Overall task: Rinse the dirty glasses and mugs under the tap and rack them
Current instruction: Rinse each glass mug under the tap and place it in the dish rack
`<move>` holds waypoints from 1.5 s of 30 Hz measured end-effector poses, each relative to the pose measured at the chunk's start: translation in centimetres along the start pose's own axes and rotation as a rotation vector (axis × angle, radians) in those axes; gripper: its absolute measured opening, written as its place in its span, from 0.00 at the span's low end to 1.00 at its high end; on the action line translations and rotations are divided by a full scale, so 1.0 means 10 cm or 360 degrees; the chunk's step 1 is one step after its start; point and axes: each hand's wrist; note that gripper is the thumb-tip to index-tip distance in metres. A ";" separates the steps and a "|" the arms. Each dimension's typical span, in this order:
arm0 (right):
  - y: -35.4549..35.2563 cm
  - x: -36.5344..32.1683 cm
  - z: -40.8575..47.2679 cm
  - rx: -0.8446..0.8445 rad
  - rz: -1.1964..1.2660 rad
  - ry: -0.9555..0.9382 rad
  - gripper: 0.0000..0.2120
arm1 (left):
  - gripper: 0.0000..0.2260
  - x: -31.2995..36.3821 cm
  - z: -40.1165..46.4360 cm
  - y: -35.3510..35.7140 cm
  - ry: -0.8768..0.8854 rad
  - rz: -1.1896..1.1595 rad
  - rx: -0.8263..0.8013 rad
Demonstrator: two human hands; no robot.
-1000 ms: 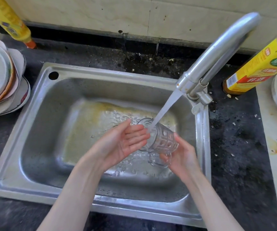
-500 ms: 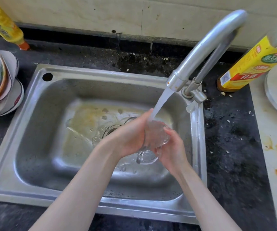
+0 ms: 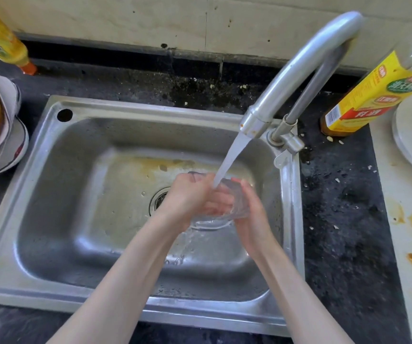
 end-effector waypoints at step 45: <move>-0.01 -0.10 -0.02 -0.0243 0.0626 0.0289 0.17 | 0.13 -0.11 -0.13 -0.01 -0.0161 -0.0919 -0.0546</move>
Point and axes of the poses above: each hand's wrist, its own z-axis towards the middle knuckle, its own y-axis out of the palm, x = y × z, and after that the axes turned 13 degrees about z, right-handed
